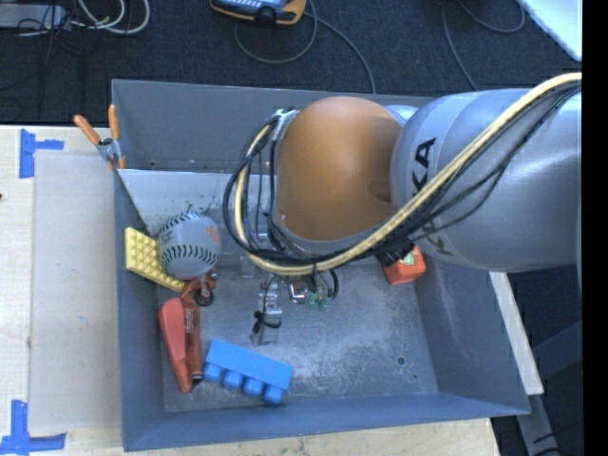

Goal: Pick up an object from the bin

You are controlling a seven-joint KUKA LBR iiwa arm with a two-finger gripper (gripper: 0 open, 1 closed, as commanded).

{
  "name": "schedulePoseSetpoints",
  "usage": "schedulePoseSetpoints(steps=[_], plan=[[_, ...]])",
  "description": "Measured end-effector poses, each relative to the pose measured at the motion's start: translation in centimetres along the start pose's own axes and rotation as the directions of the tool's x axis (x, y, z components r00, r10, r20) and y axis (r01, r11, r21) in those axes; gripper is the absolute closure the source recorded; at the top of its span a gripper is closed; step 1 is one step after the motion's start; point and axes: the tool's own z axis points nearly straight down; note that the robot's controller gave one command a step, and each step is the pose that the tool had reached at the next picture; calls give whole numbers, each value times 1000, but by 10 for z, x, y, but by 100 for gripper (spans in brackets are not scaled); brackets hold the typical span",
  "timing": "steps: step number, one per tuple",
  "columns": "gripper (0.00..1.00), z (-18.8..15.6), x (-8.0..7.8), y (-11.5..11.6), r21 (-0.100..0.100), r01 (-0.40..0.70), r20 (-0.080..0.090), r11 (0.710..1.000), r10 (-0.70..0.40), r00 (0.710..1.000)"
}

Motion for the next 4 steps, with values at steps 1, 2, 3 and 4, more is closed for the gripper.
schedulePoseSetpoints(steps=[1,2,3,4], plan=[[0,-5,-2,-1,-2,-4,8,1000,4,1000],[0,37,10,-5,-2,34,12,999,-34,999],[0,80,41,-6,0,154,5,988,-154,988],[0,124,34,-14,0,258,10,966,-258,966]])
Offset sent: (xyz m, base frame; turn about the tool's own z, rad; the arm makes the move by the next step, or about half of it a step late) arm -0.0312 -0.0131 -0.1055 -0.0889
